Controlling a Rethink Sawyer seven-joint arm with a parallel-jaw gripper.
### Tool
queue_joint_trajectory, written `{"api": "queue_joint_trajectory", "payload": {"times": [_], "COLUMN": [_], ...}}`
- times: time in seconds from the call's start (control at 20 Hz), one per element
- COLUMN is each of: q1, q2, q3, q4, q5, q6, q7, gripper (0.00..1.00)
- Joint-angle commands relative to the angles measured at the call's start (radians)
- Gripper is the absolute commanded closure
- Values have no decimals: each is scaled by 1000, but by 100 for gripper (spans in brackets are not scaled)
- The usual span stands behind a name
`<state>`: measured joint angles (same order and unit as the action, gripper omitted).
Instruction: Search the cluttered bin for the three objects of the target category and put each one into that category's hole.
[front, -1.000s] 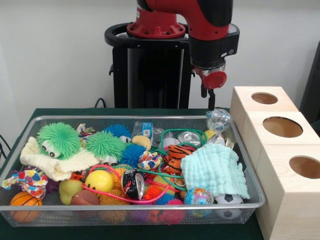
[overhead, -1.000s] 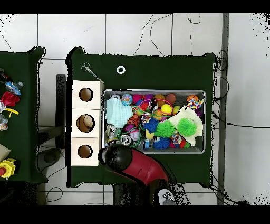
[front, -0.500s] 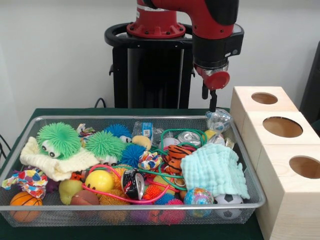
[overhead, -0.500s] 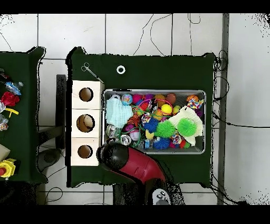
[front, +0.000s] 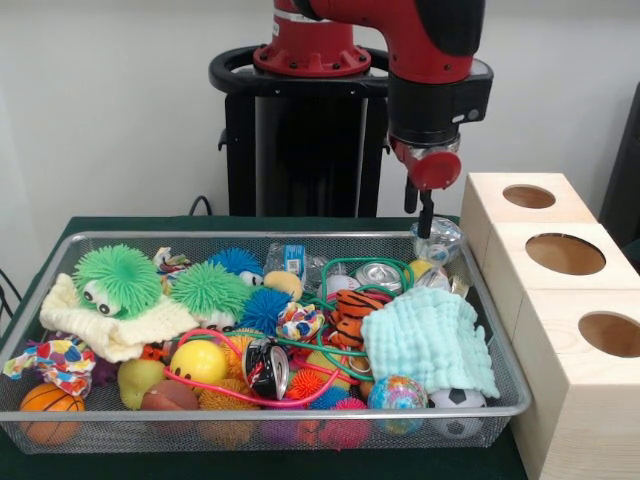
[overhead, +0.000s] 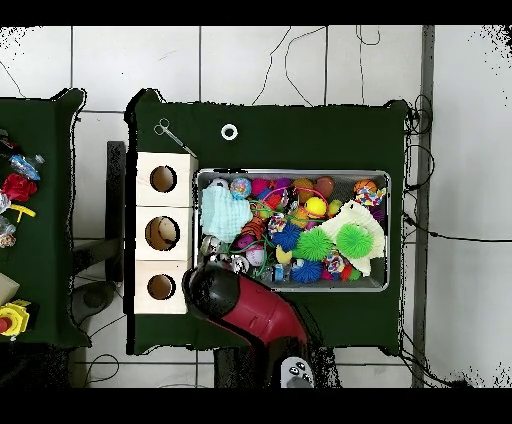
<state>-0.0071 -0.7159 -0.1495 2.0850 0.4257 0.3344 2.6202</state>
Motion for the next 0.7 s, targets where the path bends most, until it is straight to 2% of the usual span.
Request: {"api": "queue_joint_trajectory", "payload": {"times": [0.05, 0.7], "q1": [14, 50], "q2": [38, 43], "q3": [-1, -24], "q4": [-44, -35], "q5": [93, 147], "q6": [-44, 0], "q7": [248, 228], "gripper": [0, 0]}}
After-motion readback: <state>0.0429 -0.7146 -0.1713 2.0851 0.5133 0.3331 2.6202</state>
